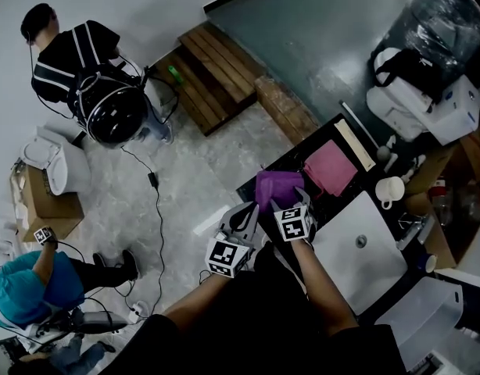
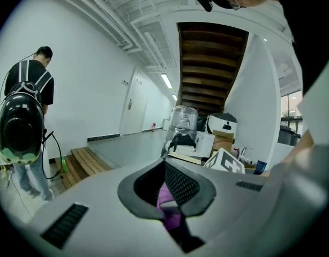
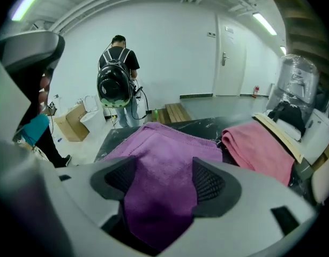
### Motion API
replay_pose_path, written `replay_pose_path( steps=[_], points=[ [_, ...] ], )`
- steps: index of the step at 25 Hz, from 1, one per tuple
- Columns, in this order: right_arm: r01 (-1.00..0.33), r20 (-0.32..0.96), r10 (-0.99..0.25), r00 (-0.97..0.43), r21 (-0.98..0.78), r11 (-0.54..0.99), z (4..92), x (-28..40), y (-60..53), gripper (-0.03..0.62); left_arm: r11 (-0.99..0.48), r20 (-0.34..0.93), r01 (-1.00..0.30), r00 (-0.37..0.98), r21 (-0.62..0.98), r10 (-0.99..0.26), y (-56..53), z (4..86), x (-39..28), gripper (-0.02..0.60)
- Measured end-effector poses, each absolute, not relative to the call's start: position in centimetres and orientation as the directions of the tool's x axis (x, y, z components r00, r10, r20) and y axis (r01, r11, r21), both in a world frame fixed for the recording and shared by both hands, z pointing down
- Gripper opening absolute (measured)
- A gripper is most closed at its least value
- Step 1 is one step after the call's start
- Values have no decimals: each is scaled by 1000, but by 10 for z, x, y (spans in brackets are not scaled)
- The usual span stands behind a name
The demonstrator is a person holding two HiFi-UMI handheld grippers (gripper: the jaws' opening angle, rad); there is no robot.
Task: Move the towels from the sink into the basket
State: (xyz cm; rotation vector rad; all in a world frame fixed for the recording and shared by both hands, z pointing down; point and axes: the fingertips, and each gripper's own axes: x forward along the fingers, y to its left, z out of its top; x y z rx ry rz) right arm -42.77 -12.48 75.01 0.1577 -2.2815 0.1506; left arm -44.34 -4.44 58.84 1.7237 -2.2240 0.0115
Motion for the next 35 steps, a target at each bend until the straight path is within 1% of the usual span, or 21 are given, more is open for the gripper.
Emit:
replay_pose_path(
  steps=[5,7,9,12,13,17,21,27,32,35],
  points=[
    [-177,744,-84,-662,-47,983,751,-429,-127,332,255,259,-946,-200,201,-945,-41,591,-435,12],
    [-165,749,-73,-658,-49,985,751,-430,-124,313,250,256,-947,-196,200,-947,-39,589,-434,12],
    [-138,755,-53,-653,-51,989,750,-432,-117,252,248,254,-948,-195,198,-947,-36,587,-434,13],
    [-93,762,-31,-647,-38,995,749,-433,-102,114,244,248,-950,-192,197,-950,-30,583,-433,12],
    [-88,762,-34,-647,-31,996,748,-434,-99,98,239,245,-951,-188,196,-951,-27,581,-432,12],
    [-114,752,-74,-655,-2,993,743,-429,-99,86,212,232,-958,-165,196,-959,-14,578,-421,12],
    [-173,702,-142,-698,28,985,722,-423,-99,83,195,221,-961,-150,196,-964,2,575,-413,12],
    [-247,642,-192,-742,4,969,685,-407,-83,80,187,197,-964,-150,189,-969,33,565,-406,12],
    [-340,590,-261,-764,-25,940,649,-384,-64,80,185,178,-965,-151,189,-972,62,552,-404,12],
    [-389,555,-298,-777,-51,920,628,-369,-49,80,168,156,-975,-144,148,-977,81,537,-398,13]
  ],
)
